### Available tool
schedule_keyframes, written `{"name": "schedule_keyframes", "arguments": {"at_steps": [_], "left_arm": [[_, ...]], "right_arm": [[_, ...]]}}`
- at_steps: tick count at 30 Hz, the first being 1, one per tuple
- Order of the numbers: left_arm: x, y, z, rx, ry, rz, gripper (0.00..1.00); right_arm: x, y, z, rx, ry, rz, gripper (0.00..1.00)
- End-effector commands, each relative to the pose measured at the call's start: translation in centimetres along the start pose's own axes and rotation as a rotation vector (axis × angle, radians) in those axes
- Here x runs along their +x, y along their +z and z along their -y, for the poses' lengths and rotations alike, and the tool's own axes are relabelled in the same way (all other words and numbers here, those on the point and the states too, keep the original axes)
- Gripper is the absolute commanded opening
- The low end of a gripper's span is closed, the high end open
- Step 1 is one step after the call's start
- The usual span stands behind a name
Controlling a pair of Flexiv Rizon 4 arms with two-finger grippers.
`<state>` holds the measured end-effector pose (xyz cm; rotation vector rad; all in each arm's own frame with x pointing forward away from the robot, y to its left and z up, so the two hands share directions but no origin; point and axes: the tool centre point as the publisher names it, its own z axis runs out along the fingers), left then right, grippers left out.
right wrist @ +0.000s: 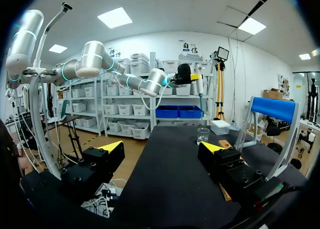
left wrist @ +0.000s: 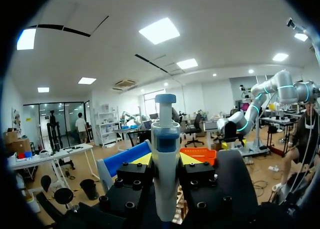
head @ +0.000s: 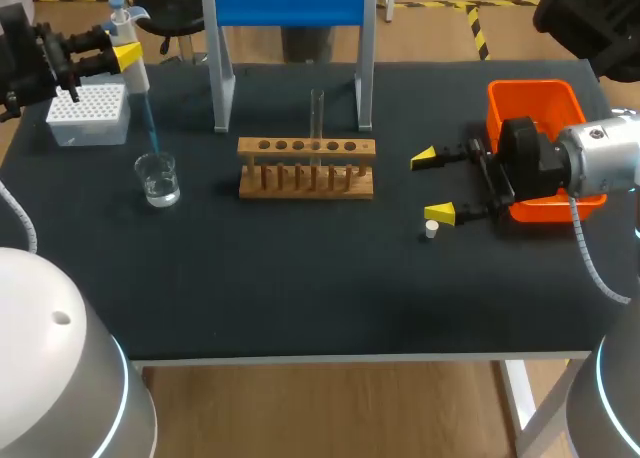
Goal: Invert the test tube, pick up the pipette, mount the tip to pipette, aspirate from beaker and dispense into the tube, eject the tip, return the pipette, and cap with the stopper.
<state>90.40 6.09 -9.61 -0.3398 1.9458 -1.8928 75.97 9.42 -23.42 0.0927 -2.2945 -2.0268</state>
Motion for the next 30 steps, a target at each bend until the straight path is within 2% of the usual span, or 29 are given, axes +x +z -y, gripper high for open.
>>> {"name": "schedule_keyframes", "arguments": {"at_steps": [1, 7, 12, 19, 30], "left_arm": [[0.0, 0.0, 0.0, 0.003, 0.002, 0.001, 0.00], [0.0, 0.0, 0.0, 0.003, 0.002, 0.001, 0.00], [0.0, 0.0, 0.0, 0.003, 0.002, 0.001, 0.00], [0.0, 0.0, 0.0, 0.003, 0.002, 0.001, 0.00], [0.0, 0.0, 0.0, 0.003, 0.002, 0.001, 0.00]], "right_arm": [[0.1, -0.1, 0.0, 0.001, 0.000, 0.000, 1.00], [0.1, -0.1, 0.0, 0.001, 0.000, 0.000, 1.00], [0.9, 2.3, -0.8, 0.030, -0.031, -0.013, 1.00], [2.2, 6.9, -2.3, 0.088, -0.063, -0.026, 1.00], [4.4, 16.2, -3.4, 0.134, -0.031, -0.049, 1.00]]}}
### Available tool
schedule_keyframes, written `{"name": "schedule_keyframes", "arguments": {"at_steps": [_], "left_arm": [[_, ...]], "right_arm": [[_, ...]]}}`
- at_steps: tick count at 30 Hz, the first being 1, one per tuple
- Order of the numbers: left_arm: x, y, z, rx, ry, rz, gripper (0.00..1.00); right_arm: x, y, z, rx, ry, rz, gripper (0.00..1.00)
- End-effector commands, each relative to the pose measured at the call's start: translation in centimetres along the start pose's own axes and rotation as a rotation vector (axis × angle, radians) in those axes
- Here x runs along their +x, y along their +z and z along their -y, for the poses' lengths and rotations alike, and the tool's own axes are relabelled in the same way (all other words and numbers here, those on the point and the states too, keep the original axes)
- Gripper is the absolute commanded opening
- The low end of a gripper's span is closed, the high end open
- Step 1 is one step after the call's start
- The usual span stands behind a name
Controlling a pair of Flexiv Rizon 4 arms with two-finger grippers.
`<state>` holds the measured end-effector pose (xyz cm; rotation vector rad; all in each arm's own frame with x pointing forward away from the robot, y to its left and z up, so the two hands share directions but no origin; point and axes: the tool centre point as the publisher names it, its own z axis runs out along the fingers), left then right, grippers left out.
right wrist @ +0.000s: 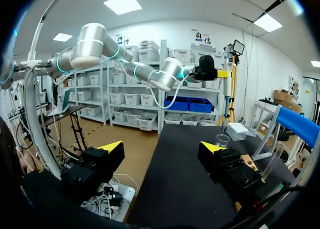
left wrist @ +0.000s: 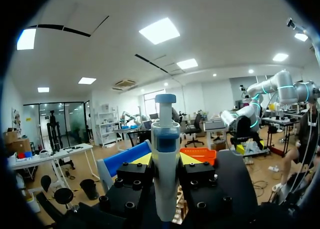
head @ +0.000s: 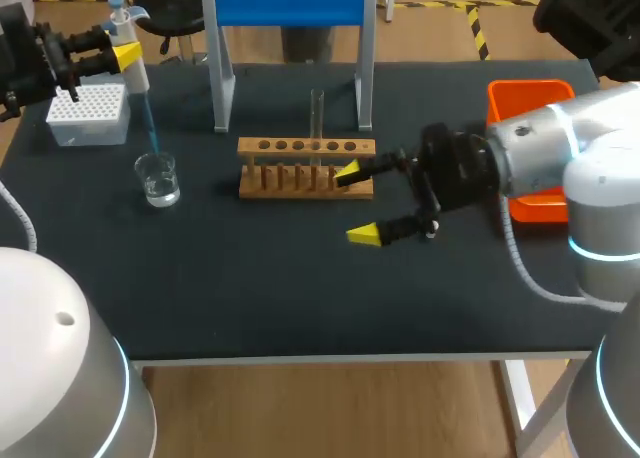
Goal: Invert the test tube, pick up the pipette, mount the tip to pipette, aspirate from beaker and dispense into the tube, eject the tip, return the pipette, and cap with the stopper.
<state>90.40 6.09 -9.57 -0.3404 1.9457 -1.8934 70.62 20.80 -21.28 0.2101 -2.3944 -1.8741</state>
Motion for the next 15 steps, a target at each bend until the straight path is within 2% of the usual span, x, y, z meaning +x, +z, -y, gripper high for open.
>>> {"name": "schedule_keyframes", "arguments": {"at_steps": [1, 4, 9, 15], "left_arm": [[0.0, 0.0, -0.1, 0.003, 0.002, 0.001, 0.00], [0.0, 0.0, -0.1, 0.003, 0.002, 0.001, 0.00], [0.0, 0.0, -0.1, 0.003, 0.002, 0.001, 0.00], [0.0, 0.0, -0.1, 0.003, 0.002, 0.001, 0.00]], "right_arm": [[-0.1, 5.5, -0.5, 0.016, 0.015, 0.012, 1.00], [-0.4, 7.7, -0.4, 0.080, -0.020, 0.045, 1.00], [-1.7, 10.1, 0.1, 0.091, 0.012, 0.113, 1.00], [-3.4, 11.4, 0.5, 0.124, 0.017, 0.204, 1.00]]}}
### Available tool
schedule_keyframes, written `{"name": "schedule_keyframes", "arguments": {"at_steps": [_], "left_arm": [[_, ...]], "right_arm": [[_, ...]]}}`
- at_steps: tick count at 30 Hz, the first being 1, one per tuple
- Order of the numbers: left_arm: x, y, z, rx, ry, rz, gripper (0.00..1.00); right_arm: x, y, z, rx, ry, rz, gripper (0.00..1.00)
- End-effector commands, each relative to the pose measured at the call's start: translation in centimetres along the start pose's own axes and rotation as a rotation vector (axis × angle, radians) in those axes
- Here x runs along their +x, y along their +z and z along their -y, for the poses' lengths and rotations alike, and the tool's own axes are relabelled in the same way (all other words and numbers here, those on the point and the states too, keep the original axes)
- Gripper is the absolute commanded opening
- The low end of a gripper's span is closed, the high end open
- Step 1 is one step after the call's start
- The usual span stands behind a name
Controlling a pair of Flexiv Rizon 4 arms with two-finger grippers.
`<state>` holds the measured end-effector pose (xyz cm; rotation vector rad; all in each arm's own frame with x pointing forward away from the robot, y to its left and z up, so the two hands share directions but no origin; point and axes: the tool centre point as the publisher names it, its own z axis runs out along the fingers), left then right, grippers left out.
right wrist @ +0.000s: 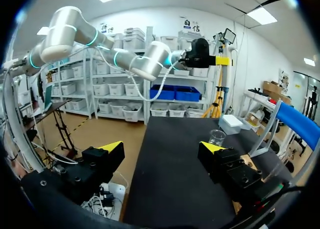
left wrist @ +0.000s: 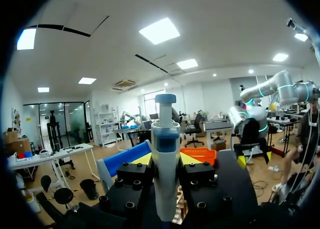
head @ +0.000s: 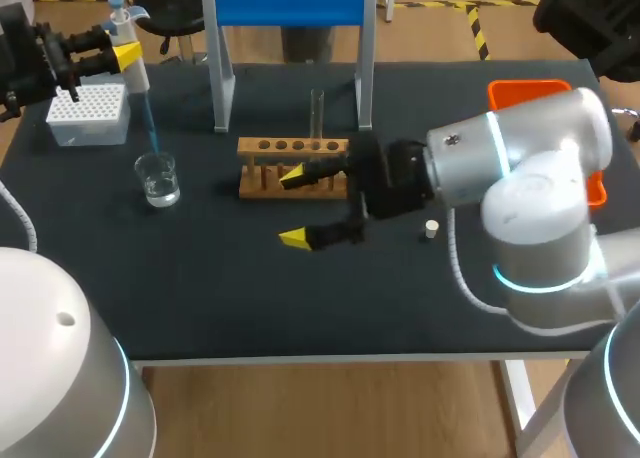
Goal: Invert the test tube, pick up the pipette, mount the tip to pipette, aspirate from beaker and dispense into the tube, eject the tip, return the pipette, and cap with the stopper.
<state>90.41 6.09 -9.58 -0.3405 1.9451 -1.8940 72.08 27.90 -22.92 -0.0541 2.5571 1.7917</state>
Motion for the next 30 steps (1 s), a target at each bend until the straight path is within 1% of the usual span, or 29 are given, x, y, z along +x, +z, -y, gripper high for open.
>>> {"name": "schedule_keyframes", "arguments": {"at_steps": [1, 10, 18, 21, 23, 30], "left_arm": [[0.0, 0.0, -0.1, 0.003, 0.003, 0.001, 0.00], [0.0, 0.0, -0.1, 0.003, 0.003, 0.001, 0.00], [0.0, 0.0, -0.1, 0.003, 0.003, 0.001, 0.00], [0.0, 0.0, -0.1, 0.003, 0.003, 0.001, 0.00], [0.0, 0.0, -0.1, 0.003, 0.003, 0.001, 0.00], [0.0, 0.0, -0.1, 0.003, 0.003, 0.001, 0.00]], "right_arm": [[-0.4, 4.8, 0.1, 0.017, 0.002, 0.068, 1.00], [-3.2, 7.0, 1.3, 0.057, 0.053, 0.182, 1.00], [-5.2, 8.8, 2.0, 0.097, 0.061, 0.268, 1.00], [-5.7, 9.6, 2.0, 0.099, 0.064, 0.277, 1.00], [-5.9, 10.0, 2.0, 0.114, 0.038, 0.296, 1.00], [-6.6, 11.1, 2.7, 0.098, 0.062, 0.319, 1.00]]}}
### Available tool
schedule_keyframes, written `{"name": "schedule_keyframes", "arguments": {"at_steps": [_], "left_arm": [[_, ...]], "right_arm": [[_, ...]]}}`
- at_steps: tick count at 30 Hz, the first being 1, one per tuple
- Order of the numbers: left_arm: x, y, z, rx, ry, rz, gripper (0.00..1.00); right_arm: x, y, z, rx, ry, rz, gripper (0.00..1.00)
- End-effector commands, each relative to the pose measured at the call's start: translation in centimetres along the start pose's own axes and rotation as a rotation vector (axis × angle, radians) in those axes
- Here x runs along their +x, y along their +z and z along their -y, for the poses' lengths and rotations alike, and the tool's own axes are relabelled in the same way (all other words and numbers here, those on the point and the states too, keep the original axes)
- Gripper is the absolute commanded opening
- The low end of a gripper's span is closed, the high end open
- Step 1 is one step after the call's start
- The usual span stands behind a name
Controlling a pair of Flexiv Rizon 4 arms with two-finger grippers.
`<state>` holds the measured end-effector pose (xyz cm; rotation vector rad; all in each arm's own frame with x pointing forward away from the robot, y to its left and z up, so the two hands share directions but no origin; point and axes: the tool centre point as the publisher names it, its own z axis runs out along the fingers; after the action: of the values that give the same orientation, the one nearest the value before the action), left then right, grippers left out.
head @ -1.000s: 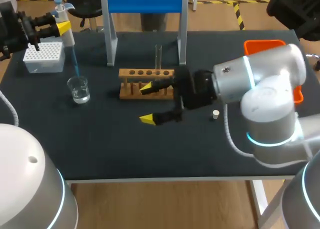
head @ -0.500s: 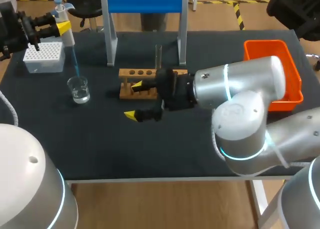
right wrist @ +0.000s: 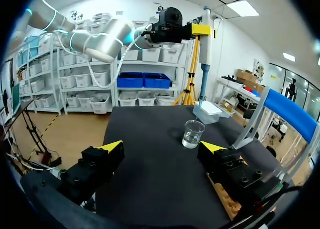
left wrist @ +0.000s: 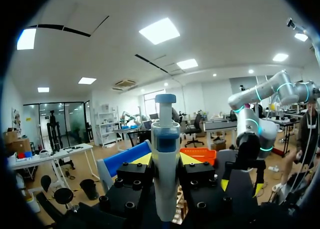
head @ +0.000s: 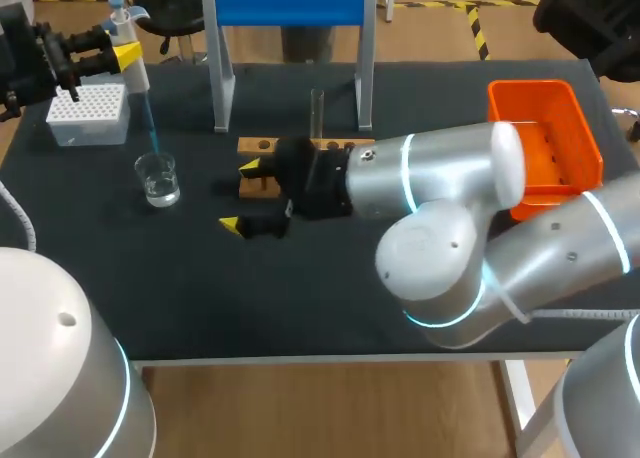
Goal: Invert the test tube, pick up the pipette, mount the tip to pipette, aspirate from beaker and dispense into the tube, eject the tip, return the pipette, and cap with the stopper.
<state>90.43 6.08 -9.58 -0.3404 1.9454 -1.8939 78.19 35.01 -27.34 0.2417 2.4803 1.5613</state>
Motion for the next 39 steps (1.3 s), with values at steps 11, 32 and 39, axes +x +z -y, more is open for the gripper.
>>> {"name": "schedule_keyframes", "arguments": {"at_steps": [11, 32, 39], "left_arm": [[0.1, 0.0, -0.1, 0.003, 0.003, 0.001, 0.00], [0.1, 0.0, -0.1, 0.003, 0.003, 0.001, 0.00], [0.1, 0.0, -0.1, 0.003, 0.003, 0.001, 0.00]], "right_arm": [[-0.9, 3.9, 1.6, 0.029, 0.020, 0.107, 1.00], [-0.8, 3.3, 1.8, 0.030, 0.039, 0.110, 1.00], [-0.8, 3.3, 1.8, 0.030, 0.039, 0.110, 1.00]]}}
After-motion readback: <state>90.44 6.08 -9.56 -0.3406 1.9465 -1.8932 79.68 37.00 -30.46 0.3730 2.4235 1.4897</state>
